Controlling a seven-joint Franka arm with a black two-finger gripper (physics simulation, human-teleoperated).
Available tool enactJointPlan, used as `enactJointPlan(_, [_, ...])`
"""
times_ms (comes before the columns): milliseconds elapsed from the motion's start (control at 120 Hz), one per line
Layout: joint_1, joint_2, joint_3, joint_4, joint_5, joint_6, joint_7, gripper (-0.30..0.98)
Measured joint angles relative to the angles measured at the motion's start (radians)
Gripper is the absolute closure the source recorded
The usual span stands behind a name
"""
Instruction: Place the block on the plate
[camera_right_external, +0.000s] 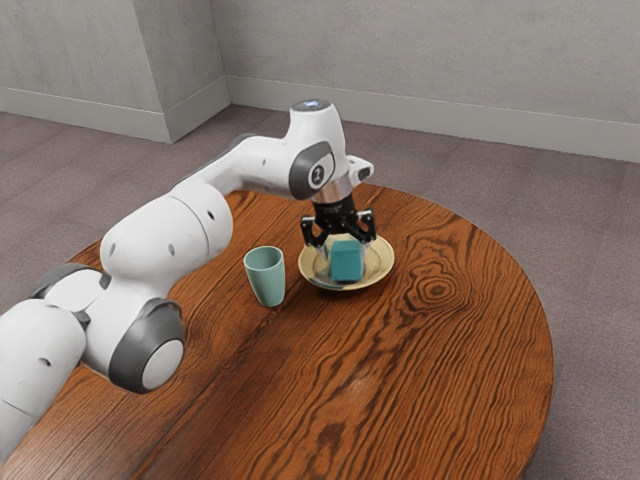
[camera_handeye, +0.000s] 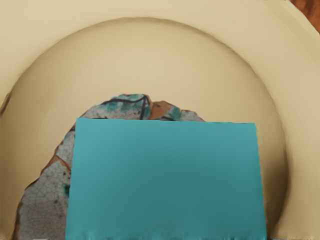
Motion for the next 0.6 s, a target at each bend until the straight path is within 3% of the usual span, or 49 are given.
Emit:
enactJointPlan(208, [0.001, -0.023, 0.009, 0.001, -0.004, -0.015, 0.004, 0.04])
enactJointPlan(342, [0.008, -0.132, 0.026, -0.014, -0.002, -0.053, 0.006, 0.02])
enactJointPlan(442, [-0.007, -0.315, 0.031, -0.14, 0.016, -0.076, 0.006, 0.01])
enactJointPlan(600, [-0.058, -0.791, -0.019, -0.606, 0.134, -0.108, 0.008, 0.01])
